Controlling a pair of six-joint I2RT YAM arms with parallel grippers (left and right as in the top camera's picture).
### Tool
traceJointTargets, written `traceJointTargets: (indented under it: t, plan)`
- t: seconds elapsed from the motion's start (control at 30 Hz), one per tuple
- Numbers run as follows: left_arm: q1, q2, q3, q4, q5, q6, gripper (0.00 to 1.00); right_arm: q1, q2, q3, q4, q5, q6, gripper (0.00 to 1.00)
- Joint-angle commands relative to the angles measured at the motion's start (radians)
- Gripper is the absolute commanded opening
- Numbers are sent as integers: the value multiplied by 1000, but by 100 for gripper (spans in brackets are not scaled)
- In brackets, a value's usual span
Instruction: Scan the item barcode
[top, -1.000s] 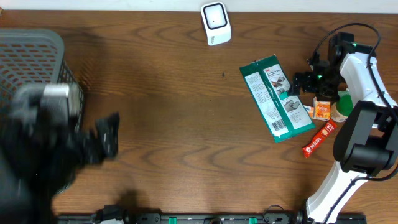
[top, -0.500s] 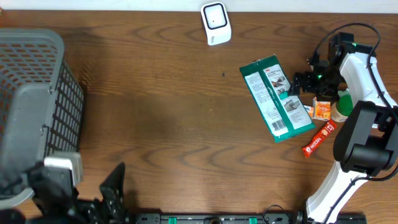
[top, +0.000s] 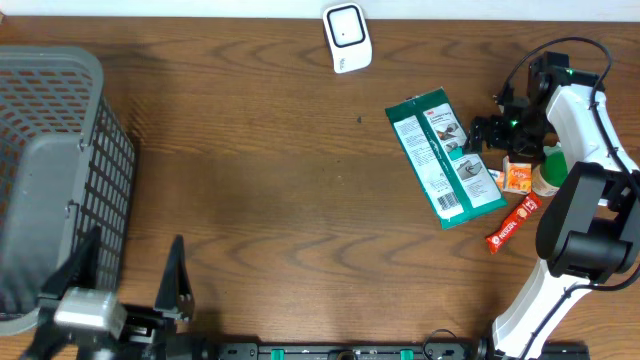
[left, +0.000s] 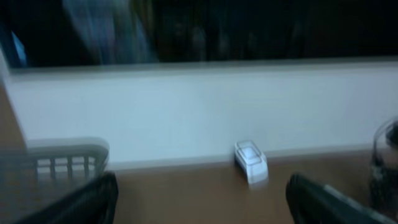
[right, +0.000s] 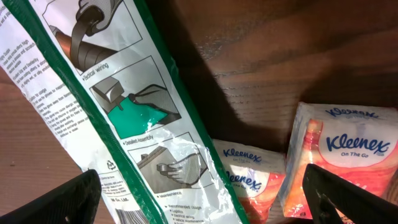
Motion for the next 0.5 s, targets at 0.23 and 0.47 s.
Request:
traceJointTargets:
  t: [0.23,0.47]
  plan:
    - [-4,-215,-364,594,100,2,87,0,1,-3,0,-11,16,99]
    - [-4,-226,-547,791,100,-1,87,1,1,-3,0,-11,16,99]
